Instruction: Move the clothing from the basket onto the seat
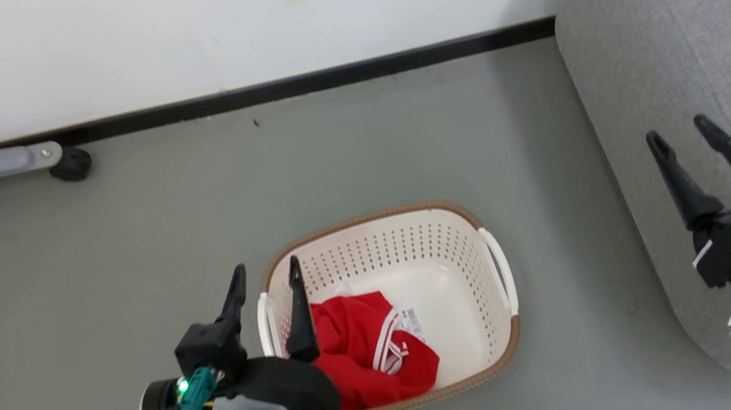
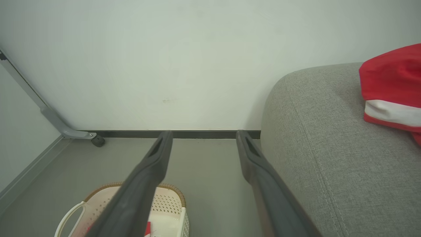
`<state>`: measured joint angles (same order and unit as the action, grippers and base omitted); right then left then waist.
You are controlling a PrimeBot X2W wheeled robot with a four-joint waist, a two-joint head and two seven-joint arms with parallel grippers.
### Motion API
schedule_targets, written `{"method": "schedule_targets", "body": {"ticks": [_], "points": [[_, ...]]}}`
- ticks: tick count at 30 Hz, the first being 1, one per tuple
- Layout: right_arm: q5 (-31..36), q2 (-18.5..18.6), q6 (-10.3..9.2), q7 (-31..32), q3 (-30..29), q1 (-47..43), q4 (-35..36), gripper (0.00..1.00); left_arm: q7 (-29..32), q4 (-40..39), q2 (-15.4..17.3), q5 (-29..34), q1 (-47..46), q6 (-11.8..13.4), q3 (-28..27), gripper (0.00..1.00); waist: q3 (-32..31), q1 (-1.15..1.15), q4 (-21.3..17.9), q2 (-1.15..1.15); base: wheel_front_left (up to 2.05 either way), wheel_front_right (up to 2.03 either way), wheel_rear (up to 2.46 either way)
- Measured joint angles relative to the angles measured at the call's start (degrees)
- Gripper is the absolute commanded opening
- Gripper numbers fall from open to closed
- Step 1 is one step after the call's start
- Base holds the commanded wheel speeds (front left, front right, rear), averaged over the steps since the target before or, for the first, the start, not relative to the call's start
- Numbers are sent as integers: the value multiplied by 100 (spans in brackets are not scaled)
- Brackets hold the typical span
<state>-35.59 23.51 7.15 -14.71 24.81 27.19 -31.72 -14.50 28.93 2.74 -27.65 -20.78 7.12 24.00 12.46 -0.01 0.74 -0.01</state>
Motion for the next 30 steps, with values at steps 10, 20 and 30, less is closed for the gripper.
{"method": "schedule_targets", "body": {"ticks": [10, 20, 30], "points": [[279, -288, -66, 1, -35, -590, 444, 100, 1, -191, 107, 286, 708, 0, -813, 100, -574, 0, 16, 0, 0, 0, 0], [477, -450, -269, 1, -166, -1097, 779, 100, 1, -516, 152, 788, 1240, 0, -1277, 100, -838, 2, -129, 1, 0, 0, 0], [738, -483, -443, 1, -324, -1449, 1004, 100, 1, -788, 148, 1174, 1696, 0, -1386, 100, -955, 1, -212, 1, 0, 0, 0]]}}
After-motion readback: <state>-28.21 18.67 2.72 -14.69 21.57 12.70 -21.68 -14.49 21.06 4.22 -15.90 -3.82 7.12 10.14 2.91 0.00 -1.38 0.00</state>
